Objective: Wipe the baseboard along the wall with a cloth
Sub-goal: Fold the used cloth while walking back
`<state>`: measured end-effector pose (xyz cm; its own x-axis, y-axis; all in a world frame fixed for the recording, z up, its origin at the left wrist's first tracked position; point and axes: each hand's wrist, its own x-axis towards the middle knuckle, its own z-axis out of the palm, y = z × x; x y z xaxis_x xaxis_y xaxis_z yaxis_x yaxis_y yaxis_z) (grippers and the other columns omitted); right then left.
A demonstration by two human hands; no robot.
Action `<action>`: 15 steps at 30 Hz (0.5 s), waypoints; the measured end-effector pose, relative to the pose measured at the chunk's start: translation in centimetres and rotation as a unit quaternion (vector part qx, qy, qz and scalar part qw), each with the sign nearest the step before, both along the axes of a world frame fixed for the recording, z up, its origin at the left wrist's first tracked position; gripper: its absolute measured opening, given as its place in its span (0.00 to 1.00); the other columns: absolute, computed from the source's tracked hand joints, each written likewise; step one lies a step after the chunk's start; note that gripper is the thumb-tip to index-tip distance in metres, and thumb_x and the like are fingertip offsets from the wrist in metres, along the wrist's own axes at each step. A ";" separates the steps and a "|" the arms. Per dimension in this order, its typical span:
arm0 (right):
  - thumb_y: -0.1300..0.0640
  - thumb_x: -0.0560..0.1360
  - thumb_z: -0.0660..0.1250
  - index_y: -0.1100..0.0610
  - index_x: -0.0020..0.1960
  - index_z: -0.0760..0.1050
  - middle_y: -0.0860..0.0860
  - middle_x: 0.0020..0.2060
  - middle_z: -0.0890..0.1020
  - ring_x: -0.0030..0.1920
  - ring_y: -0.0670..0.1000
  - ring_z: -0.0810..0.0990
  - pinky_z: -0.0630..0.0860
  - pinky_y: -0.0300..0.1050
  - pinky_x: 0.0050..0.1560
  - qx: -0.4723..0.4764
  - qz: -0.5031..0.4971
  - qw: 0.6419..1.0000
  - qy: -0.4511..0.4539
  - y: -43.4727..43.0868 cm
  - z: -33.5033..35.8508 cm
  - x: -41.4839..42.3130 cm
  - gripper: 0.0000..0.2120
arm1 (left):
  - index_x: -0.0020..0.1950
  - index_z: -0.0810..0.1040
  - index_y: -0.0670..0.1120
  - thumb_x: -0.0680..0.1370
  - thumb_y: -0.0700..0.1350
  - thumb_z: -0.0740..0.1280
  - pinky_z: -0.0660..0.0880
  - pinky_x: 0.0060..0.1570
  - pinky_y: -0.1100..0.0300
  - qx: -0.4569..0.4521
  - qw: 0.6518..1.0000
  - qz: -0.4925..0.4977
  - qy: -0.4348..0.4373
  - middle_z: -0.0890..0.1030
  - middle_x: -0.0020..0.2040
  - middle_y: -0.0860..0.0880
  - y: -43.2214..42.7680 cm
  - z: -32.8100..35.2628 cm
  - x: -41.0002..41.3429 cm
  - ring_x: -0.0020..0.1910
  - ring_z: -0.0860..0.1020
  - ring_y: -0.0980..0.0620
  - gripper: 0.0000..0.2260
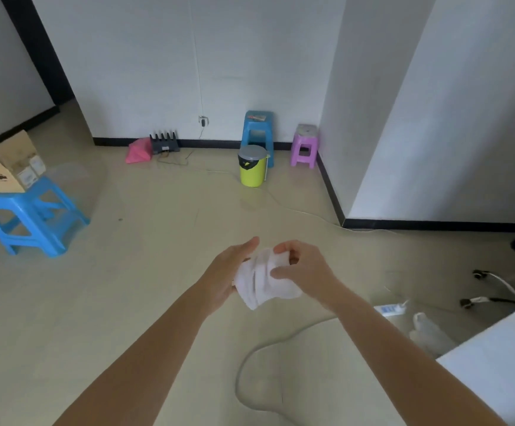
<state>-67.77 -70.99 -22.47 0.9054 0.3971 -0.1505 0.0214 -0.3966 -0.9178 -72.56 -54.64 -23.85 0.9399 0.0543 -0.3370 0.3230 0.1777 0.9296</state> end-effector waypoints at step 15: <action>0.68 0.69 0.72 0.63 0.48 0.80 0.53 0.34 0.81 0.34 0.48 0.77 0.74 0.35 0.32 -0.021 0.007 1.000 -0.017 1.9 3.3 51.5 0.08 | 0.45 0.80 0.53 0.70 0.39 0.71 0.70 0.38 0.73 0.340 0.934 -0.080 -0.076 0.82 0.42 0.51 4.6 0.2 50.1 0.44 0.80 0.54 0.10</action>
<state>-16.27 -69.07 -19.17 0.9042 0.4045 -0.1369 0.0578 -0.4337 -0.8992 -22.49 -50.05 -23.69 0.9887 0.0625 -0.1365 0.1492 -0.5100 0.8471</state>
